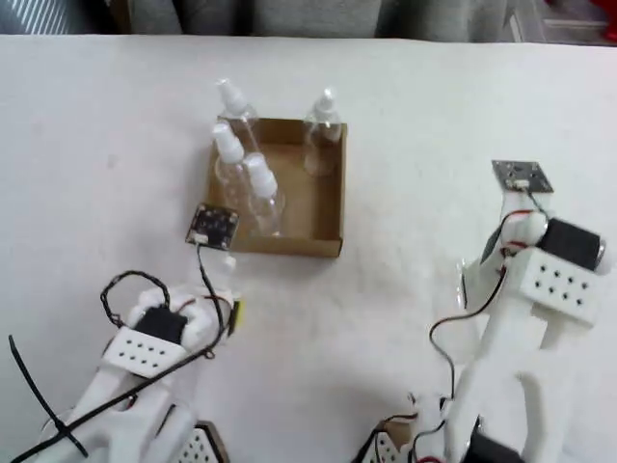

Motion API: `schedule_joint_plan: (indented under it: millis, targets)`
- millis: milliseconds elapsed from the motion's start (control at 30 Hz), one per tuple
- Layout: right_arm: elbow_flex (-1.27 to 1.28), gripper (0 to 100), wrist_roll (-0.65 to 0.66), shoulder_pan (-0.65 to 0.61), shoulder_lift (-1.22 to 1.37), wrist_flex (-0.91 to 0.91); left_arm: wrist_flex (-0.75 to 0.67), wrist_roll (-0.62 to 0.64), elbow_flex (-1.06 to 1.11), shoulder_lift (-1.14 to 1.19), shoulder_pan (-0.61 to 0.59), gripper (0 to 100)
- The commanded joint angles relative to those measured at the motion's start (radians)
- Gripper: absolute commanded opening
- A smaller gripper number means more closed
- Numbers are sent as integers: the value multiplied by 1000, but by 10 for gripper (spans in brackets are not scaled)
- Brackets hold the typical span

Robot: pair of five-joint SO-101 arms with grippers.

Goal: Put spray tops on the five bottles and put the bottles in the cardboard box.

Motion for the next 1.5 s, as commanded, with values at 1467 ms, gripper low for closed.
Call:
schedule_joint_plan:
  millis: [1467]
  targets:
    - [571, 176, -51, -58, -424, -558, 3, -44, -183, 366, 64, 20]
